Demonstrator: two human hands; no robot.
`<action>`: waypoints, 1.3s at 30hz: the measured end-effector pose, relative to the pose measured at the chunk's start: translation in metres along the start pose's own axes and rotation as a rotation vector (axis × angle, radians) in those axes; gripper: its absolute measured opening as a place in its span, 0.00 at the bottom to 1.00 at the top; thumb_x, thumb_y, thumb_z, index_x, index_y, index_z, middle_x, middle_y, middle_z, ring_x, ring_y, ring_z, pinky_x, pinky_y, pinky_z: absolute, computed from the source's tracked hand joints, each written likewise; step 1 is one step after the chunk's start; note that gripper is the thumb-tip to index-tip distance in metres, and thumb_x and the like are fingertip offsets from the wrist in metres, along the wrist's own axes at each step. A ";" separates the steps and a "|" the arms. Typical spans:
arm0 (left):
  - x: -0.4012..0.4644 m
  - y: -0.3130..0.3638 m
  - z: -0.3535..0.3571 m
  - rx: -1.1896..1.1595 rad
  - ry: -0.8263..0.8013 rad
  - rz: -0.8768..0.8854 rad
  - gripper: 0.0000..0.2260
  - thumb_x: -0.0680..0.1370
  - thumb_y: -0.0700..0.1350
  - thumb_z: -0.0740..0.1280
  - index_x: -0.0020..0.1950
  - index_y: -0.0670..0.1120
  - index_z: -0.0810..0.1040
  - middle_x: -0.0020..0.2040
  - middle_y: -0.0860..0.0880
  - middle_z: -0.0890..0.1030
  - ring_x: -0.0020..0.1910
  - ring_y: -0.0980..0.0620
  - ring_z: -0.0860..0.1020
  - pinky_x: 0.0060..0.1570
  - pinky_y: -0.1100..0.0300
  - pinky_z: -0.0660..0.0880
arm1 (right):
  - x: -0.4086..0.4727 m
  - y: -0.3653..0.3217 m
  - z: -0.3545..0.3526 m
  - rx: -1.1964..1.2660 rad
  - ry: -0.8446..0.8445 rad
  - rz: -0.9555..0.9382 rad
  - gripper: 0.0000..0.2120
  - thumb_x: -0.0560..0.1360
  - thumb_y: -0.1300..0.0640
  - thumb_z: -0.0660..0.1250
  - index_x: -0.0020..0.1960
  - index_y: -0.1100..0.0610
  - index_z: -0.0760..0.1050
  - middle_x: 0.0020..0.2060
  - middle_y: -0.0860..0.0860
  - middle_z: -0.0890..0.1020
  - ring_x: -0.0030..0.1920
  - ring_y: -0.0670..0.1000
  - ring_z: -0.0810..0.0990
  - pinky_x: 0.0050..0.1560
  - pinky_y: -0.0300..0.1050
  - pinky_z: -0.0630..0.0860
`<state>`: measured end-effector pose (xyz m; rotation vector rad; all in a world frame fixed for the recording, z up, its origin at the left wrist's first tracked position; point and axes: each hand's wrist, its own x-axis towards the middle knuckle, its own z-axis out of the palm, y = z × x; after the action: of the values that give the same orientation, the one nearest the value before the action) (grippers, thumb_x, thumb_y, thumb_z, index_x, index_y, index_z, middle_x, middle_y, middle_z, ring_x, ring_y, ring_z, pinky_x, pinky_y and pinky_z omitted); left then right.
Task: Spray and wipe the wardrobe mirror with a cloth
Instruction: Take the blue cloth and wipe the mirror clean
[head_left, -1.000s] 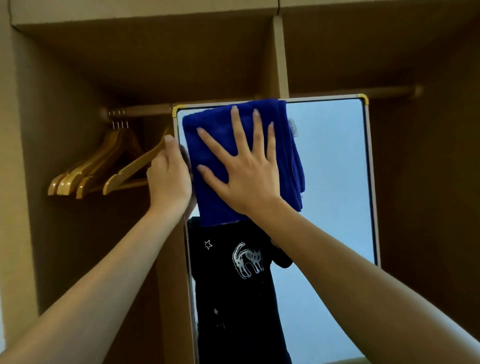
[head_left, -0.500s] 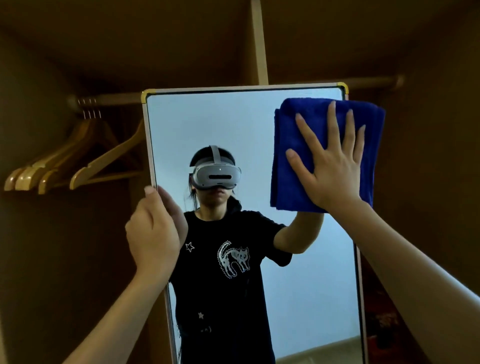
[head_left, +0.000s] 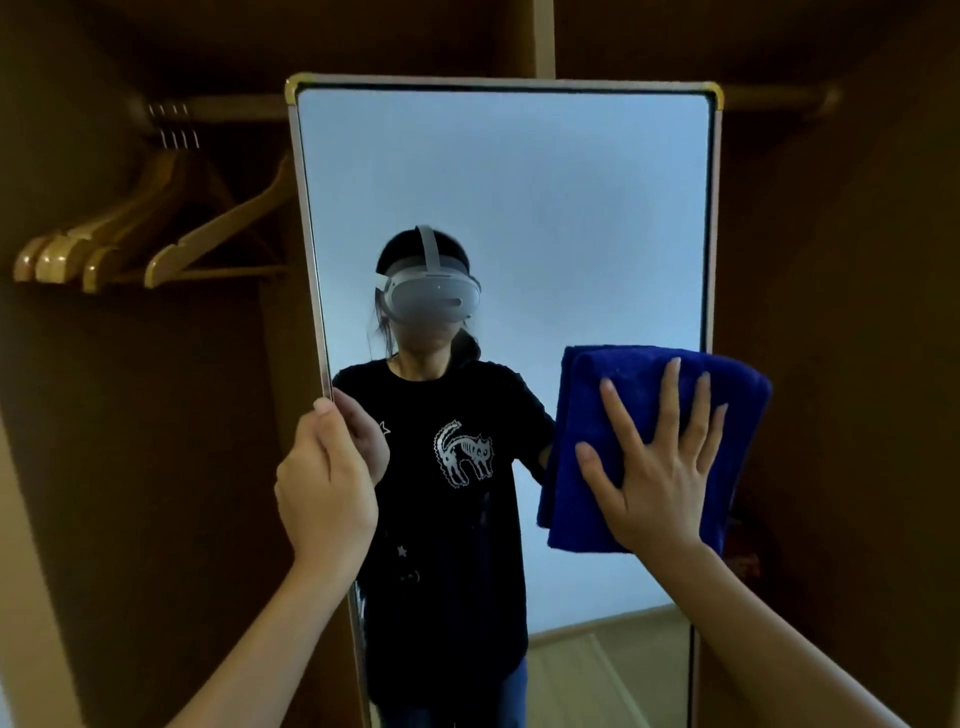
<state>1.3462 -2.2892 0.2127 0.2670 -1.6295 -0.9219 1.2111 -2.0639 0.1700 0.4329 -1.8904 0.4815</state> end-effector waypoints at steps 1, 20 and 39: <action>-0.001 0.000 -0.001 -0.001 -0.005 -0.007 0.20 0.85 0.50 0.49 0.46 0.43 0.76 0.35 0.52 0.77 0.37 0.59 0.76 0.35 0.62 0.69 | 0.006 -0.003 -0.002 0.004 -0.002 0.003 0.30 0.78 0.32 0.46 0.77 0.39 0.50 0.78 0.60 0.50 0.77 0.67 0.45 0.74 0.69 0.44; -0.023 -0.039 -0.006 0.018 -0.091 -0.002 0.20 0.84 0.51 0.49 0.43 0.44 0.75 0.34 0.52 0.77 0.36 0.62 0.77 0.33 0.70 0.70 | -0.024 -0.089 0.024 -0.065 0.013 -0.306 0.31 0.76 0.32 0.57 0.76 0.38 0.55 0.78 0.57 0.53 0.76 0.68 0.49 0.74 0.69 0.48; -0.019 -0.040 -0.022 -0.204 -0.229 -0.166 0.29 0.83 0.58 0.43 0.41 0.42 0.75 0.34 0.44 0.78 0.35 0.48 0.78 0.41 0.62 0.73 | -0.049 -0.173 0.038 -0.019 -0.083 -0.283 0.33 0.77 0.31 0.50 0.78 0.39 0.45 0.78 0.57 0.44 0.76 0.67 0.40 0.74 0.65 0.35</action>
<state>1.3594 -2.3133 0.1715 0.1613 -1.7239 -1.2750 1.2860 -2.2278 0.1330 0.7049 -1.8738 0.2605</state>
